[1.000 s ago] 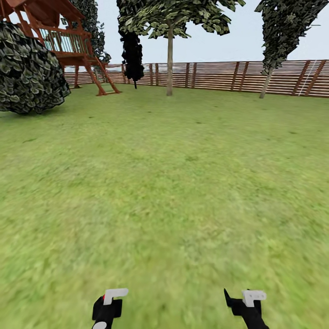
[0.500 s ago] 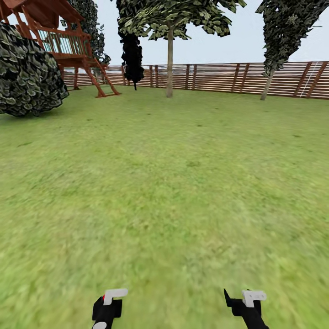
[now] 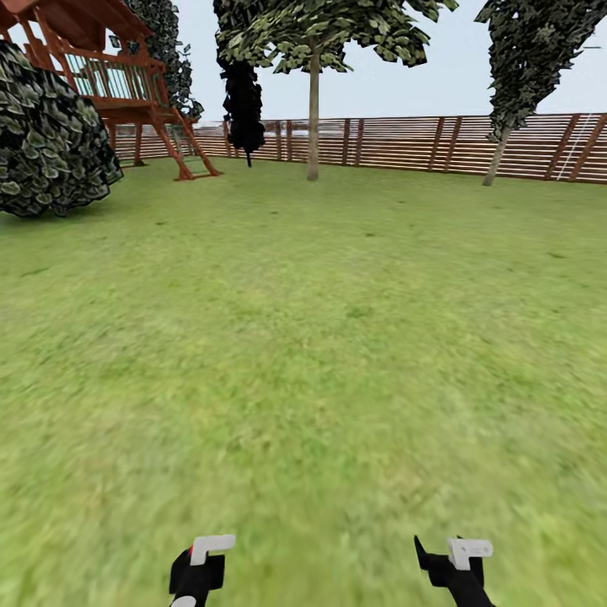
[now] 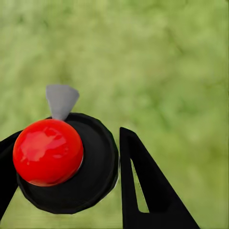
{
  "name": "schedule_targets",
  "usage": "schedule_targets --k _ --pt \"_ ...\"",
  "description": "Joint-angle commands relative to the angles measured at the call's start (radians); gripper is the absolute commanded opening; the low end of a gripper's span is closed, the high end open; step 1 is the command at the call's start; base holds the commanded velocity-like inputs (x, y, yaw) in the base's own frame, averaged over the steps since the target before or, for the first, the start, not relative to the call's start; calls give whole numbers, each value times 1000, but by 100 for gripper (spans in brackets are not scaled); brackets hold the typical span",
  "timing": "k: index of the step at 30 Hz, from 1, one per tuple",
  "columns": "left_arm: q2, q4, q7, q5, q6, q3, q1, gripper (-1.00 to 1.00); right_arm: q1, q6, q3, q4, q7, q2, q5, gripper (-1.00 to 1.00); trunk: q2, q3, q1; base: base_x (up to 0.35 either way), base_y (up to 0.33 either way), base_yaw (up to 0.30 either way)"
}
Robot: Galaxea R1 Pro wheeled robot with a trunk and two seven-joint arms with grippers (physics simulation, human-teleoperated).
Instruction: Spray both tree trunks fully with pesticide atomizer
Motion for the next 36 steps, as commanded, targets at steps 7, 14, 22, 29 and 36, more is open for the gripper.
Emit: schedule_targets --k 7,14,22,29,36 --pt "-1 -10 0 -3 0 -1 21 -100 8 1 0 0 -2 1 -1 100 0 0 0 339 0 0" --pt "1 -14 -2 -3 0 -1 22 -100 10 1 0 0 -2 1 -1 100 0 0 0 339 0 0" --pt "-1 -16 -3 -3 0 -1 22 -100 10 1 0 0 -2 1 -1 100 0 0 0 339 0 0" --pt "0 -23 -1 -3 -2 -1 22 -100 10 1 0 0 -2 2 -1 100 0 0 0 339 0 0" --pt "-9 -102 -9 -3 4 -3 23 -100 10 1 1 2 1 5 0 100 0 7 0 339 0 0"
